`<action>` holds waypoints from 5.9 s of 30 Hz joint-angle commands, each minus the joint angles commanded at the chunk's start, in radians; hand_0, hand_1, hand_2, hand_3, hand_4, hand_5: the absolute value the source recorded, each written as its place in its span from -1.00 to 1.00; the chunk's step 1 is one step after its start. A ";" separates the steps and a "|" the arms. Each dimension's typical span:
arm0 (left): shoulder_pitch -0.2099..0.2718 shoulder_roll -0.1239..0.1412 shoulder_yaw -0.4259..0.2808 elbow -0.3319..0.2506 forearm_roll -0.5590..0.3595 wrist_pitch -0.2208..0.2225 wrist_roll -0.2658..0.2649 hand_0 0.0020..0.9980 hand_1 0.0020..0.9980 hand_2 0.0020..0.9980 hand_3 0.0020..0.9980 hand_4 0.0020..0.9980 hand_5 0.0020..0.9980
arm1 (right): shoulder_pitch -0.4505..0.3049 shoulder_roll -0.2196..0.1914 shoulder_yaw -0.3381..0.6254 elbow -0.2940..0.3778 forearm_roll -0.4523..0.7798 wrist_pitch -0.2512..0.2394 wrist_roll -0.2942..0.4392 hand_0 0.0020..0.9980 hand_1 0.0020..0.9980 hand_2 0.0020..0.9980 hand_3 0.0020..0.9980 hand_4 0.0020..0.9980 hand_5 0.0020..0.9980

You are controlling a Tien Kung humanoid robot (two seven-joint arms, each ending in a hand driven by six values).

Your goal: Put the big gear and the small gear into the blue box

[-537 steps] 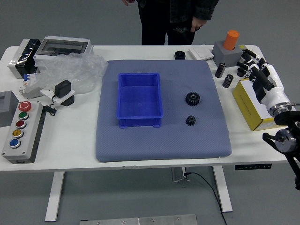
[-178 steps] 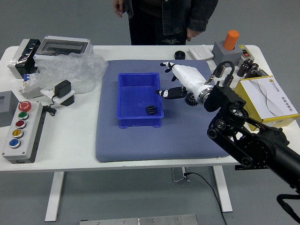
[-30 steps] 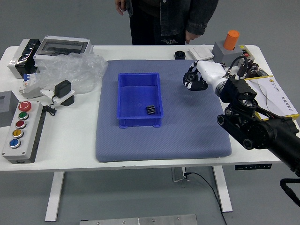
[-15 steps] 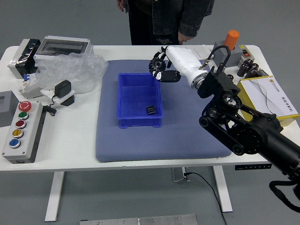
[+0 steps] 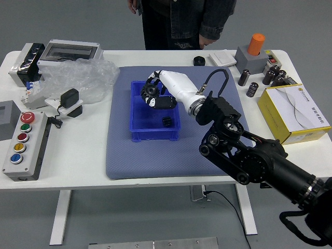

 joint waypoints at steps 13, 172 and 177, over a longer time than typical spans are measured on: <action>-0.001 -0.001 -0.001 0.000 0.002 -0.001 -0.001 0.47 0.37 0.45 0.44 -0.10 -0.98 | 0.003 -0.004 0.023 -0.011 0.047 0.063 -0.027 0.41 0.29 0.72 1.00 0.67 -0.08; -0.003 0.000 0.001 0.000 -0.003 0.000 -0.003 0.46 0.36 0.44 0.44 -0.11 -0.98 | -0.344 -0.266 0.451 0.171 0.814 -0.050 0.328 0.63 0.49 0.62 0.67 0.53 0.15; -0.005 -0.001 -0.006 0.000 0.001 0.000 -0.005 0.46 0.36 0.44 0.43 -0.11 -0.98 | -0.345 -0.269 0.456 0.171 0.813 -0.049 0.327 0.63 0.49 0.62 0.67 0.54 0.15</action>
